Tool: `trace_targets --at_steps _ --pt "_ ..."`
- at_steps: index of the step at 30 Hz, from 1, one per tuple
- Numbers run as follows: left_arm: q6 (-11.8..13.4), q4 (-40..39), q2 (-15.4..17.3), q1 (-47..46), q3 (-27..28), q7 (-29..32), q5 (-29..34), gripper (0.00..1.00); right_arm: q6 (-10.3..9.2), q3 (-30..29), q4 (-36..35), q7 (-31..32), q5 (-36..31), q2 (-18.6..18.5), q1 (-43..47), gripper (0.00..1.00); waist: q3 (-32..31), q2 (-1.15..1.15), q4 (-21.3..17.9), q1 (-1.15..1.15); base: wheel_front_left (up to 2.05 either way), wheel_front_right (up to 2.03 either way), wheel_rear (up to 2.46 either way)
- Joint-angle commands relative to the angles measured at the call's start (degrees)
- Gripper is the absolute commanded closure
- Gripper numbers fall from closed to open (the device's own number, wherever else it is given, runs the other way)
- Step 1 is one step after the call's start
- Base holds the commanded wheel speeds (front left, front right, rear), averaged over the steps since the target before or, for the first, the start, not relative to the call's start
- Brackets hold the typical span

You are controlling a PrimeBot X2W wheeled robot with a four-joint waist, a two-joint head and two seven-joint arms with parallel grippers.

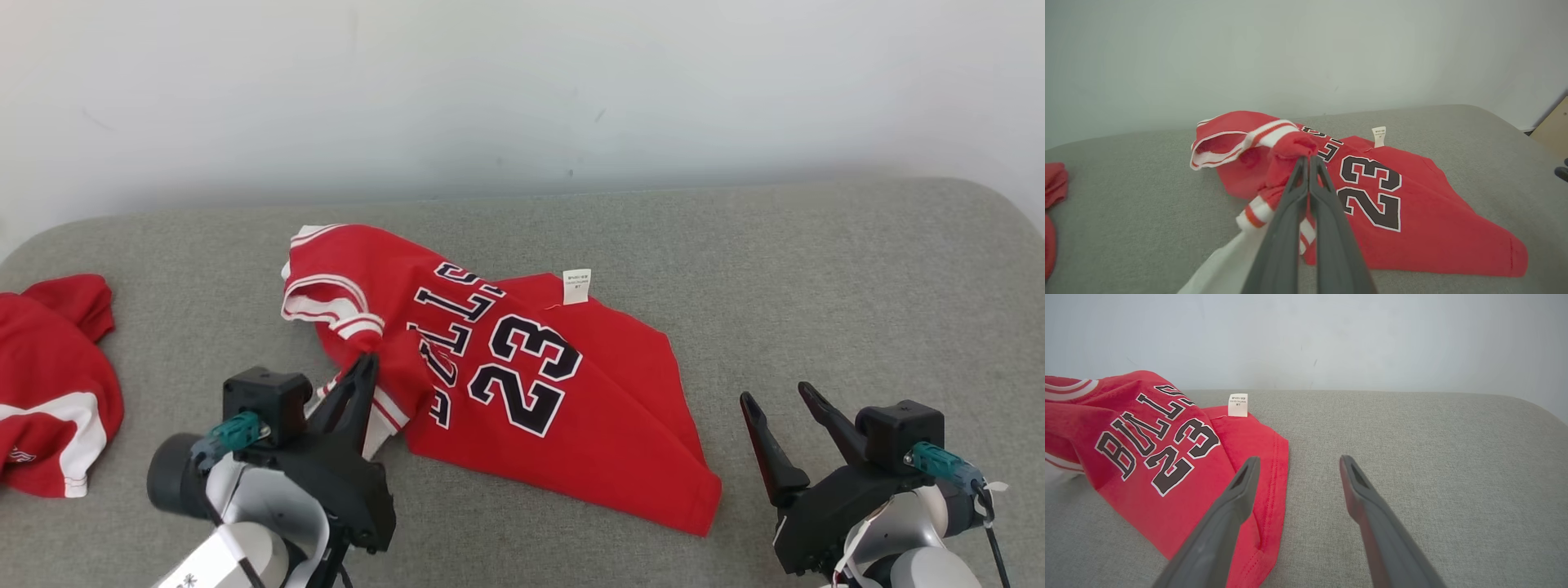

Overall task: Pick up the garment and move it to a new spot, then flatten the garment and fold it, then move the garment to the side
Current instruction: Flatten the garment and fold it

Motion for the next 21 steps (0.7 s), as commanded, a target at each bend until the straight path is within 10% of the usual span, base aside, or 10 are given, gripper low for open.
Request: trace_targets --at_steps 1,21 --pt "0.12 -0.31 0.11 0.48 0.23 -0.23 -0.53 1.00 -0.02 -0.07 0.01 -0.19 0.07 -0.11 -0.17 0.00 0.06 0.00 -0.11 0.01 0.00 0.00 0.00" --pt "-11.02 28.87 -5.24 -5.88 3.34 -11.47 -4.45 1.00 -0.02 1.62 1.14 -0.98 0.68 -0.32 -2.20 0.00 2.73 0.00 -1.67 0.01 0.00 0.00 0.00"
